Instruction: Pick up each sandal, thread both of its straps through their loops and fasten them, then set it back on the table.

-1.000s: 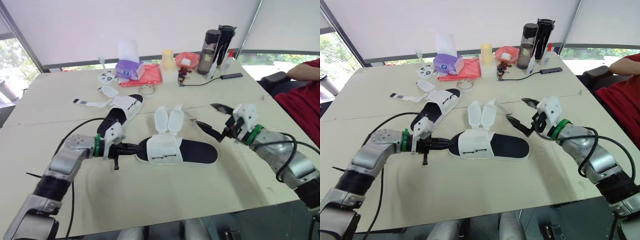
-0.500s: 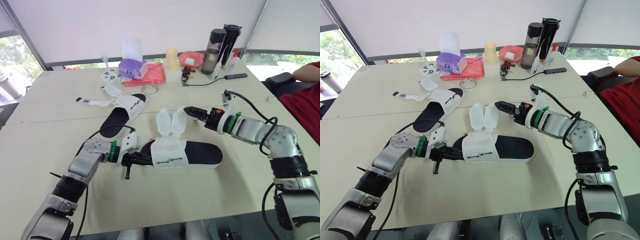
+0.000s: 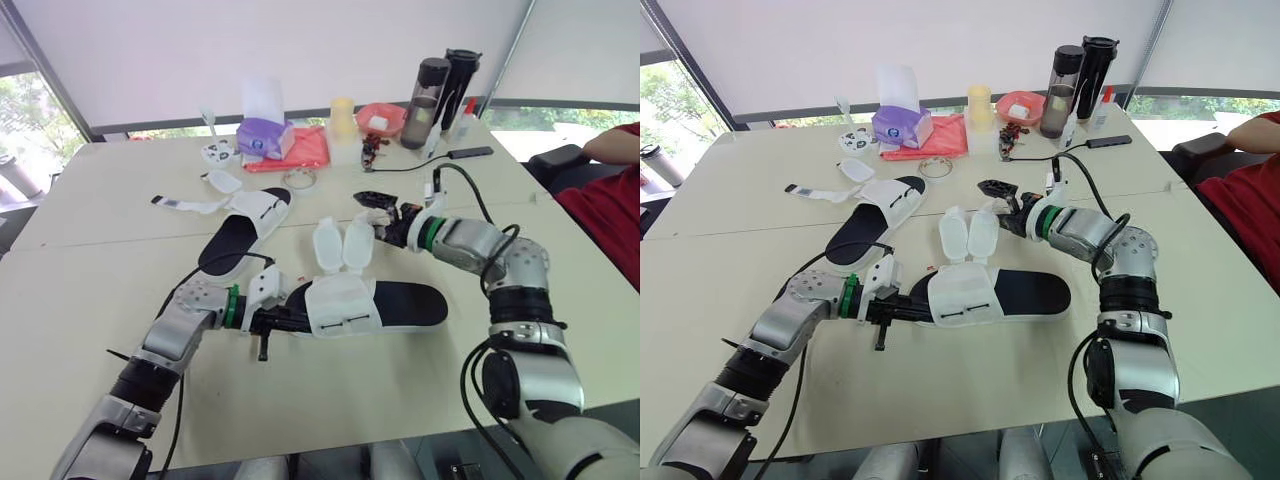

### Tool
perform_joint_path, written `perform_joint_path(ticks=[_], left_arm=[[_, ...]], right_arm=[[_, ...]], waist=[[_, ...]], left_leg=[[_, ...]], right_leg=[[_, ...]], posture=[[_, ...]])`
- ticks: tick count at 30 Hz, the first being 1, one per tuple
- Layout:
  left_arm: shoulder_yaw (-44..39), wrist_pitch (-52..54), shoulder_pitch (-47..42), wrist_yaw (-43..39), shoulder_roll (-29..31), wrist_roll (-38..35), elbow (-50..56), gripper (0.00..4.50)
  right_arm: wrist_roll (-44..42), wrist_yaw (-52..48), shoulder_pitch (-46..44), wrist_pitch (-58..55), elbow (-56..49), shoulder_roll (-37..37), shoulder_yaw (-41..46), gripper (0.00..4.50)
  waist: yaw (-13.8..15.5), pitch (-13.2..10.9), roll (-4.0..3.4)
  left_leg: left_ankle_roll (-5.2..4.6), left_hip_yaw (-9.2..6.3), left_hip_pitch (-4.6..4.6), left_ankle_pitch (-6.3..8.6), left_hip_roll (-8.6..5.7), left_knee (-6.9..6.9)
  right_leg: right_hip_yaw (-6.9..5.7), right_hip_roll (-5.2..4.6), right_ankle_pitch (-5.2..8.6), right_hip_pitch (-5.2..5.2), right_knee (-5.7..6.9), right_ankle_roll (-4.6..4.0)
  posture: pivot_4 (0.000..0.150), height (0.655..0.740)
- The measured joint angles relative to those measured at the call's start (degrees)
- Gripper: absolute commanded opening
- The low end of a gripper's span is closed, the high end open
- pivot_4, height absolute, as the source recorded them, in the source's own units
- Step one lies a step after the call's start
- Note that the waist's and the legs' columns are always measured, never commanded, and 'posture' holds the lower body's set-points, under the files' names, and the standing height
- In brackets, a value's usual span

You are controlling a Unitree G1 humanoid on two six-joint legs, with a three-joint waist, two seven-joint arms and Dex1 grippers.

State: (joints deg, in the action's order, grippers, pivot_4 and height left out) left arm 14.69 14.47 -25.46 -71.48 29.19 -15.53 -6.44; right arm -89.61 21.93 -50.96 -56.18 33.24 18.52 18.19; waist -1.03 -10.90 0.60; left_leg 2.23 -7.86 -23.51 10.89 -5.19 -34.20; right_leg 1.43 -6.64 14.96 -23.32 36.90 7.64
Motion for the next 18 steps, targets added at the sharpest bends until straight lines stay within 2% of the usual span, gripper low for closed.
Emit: perform_joint_path(ticks=[1, 2, 8, 13, 18], left_arm=[[-0.01, 0.00, 0.06, 0.27, -0.01, 0.00, 0.01, 0.00], [-0.01, -0.01, 0.09, 0.46, -0.02, 0.00, 0.06, 0.00], [0.00, -0.16, 0.17, 1.18, -0.15, 0.05, 0.23, 0.00], [0.00, -0.19, 0.20, 1.65, -0.26, 0.05, 0.23, 0.00], [-0.08, -0.20, 0.39, 1.94, -0.42, 0.05, 0.36, 0.00]], right_arm=[[1.48, 0.51, -0.37, 0.89, 0.73, -0.55, 0.51, 3.69], [2.85, 0.86, -0.60, 1.72, 1.31, -1.06, 0.85, 3.22], [10.36, 0.24, -1.84, 4.55, 4.91, -3.44, 3.55, 0.05], [14.17, -1.76, -3.38, 5.68, 5.33, -4.42, 5.57, 0.05], [18.35, -13.71, -3.42, 5.48, 1.65, -4.33, 5.14, 0.05]], waist=[[0.01, 0.00, 0.00], [-0.01, 0.00, 0.00], [-0.20, 0.00, -0.01], [-0.18, 0.00, -0.01], [-0.23, -0.01, -0.04]], left_leg=[[0.00, 0.00, 0.01, 0.00, 0.00, 0.00], [0.00, 0.00, 0.01, 0.00, -0.01, 0.00], [0.00, 0.01, 0.01, 0.00, -0.01, 0.00], [0.00, 0.00, 0.01, 0.00, 0.00, 0.00], [0.00, 0.01, 0.01, 0.00, 0.00, 0.00]], right_leg=[[0.00, 0.00, 0.00, 0.00, 0.06, 0.00], [-0.01, 0.01, 0.00, -0.01, 0.07, 0.00], [0.00, 0.01, 0.00, -0.04, 0.12, 0.00], [-0.01, 0.02, 0.00, -0.05, 0.15, 0.00], [-0.01, 0.03, 0.00, -0.05, 0.16, 0.00]], posture=[[0.150, 0.7400], [0.150, 0.7400], [0.150, 0.7400], [0.150, 0.7400], [0.150, 0.7400]])
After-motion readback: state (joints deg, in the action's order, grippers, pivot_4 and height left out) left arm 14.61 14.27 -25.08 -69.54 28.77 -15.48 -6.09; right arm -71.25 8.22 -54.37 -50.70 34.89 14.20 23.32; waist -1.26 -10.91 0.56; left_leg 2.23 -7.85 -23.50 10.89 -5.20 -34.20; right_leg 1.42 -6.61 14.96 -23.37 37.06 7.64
